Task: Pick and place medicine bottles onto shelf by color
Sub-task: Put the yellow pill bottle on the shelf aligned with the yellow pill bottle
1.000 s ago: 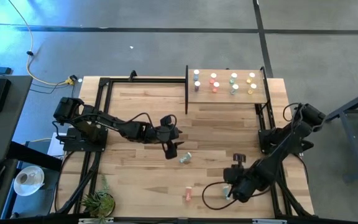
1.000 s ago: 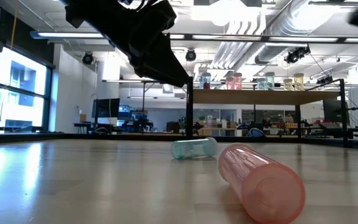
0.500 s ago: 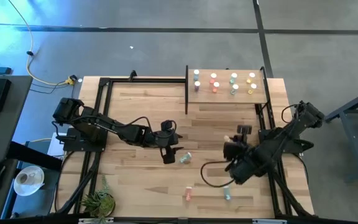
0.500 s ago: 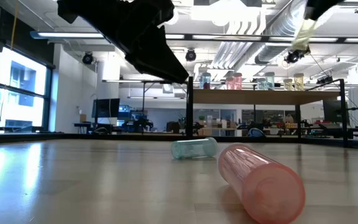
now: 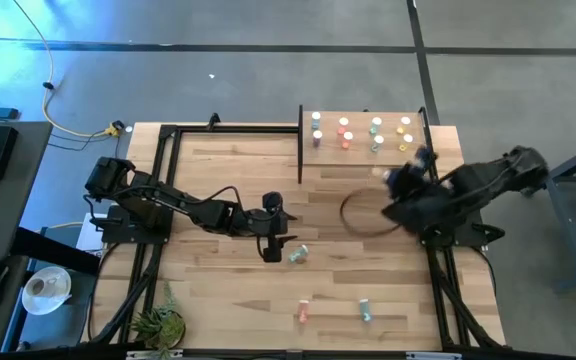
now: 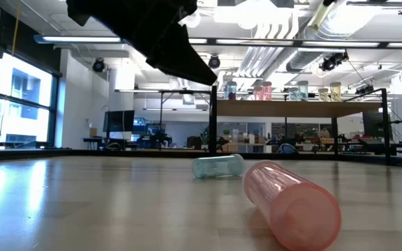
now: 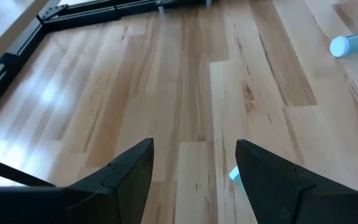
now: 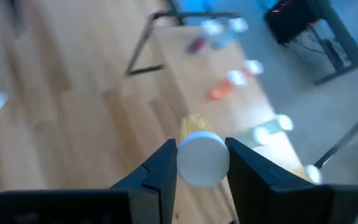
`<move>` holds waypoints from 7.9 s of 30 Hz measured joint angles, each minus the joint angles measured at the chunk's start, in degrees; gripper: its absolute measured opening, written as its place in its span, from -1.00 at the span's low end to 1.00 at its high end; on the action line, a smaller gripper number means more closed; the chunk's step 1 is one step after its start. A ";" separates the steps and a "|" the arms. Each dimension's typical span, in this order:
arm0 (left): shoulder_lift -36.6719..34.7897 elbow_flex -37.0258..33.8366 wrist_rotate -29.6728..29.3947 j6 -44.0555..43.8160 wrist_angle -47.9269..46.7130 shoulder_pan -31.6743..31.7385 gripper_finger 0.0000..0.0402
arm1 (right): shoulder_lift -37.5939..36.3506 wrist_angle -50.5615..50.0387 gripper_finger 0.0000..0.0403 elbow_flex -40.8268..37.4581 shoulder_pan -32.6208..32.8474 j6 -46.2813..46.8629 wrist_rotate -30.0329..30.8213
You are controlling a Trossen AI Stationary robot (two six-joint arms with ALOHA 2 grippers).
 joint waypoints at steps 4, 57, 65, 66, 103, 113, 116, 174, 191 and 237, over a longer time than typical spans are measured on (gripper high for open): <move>0.00 0.00 0.00 1.31 -0.12 0.02 0.08 | -4.89 0.01 -0.48 0.00 -4.84 2.57 1.48; 0.00 0.00 0.00 0.87 -0.44 0.09 0.08 | -6.43 7.97 -0.48 -12.25 -63.39 -10.38 -31.22; 0.00 0.00 0.02 0.87 -0.87 0.09 0.08 | -6.43 7.99 -0.48 -12.24 -63.86 -9.79 -32.41; 0.00 0.00 0.01 0.87 -0.87 0.09 0.08 | -6.43 7.99 -0.48 -12.24 -63.85 -9.57 -32.51; 0.00 0.00 0.02 0.85 -3.10 0.06 0.08 | -0.39 6.72 -0.48 -12.26 -63.47 -5.25 -32.55; 0.00 0.00 0.02 0.85 -3.31 0.06 0.08 | 0.22 6.65 -0.48 -12.26 -63.43 -2.80 -31.23; 0.00 0.00 0.02 0.85 -3.78 0.06 0.08 | 0.86 6.62 -0.48 -12.24 -63.43 -1.78 -30.40; 0.00 0.00 0.02 0.85 -4.68 0.06 0.08 | -2.73 0.18 -0.12 -12.89 -54.69 8.07 -28.51; 0.00 0.00 0.02 0.83 -4.28 0.08 0.08 | -12.03 2.34 -0.12 -30.04 -40.87 23.13 -15.48; 0.00 0.00 0.02 0.85 -1.62 0.09 0.08 | -16.36 19.64 -0.12 -41.27 -39.26 26.63 -5.08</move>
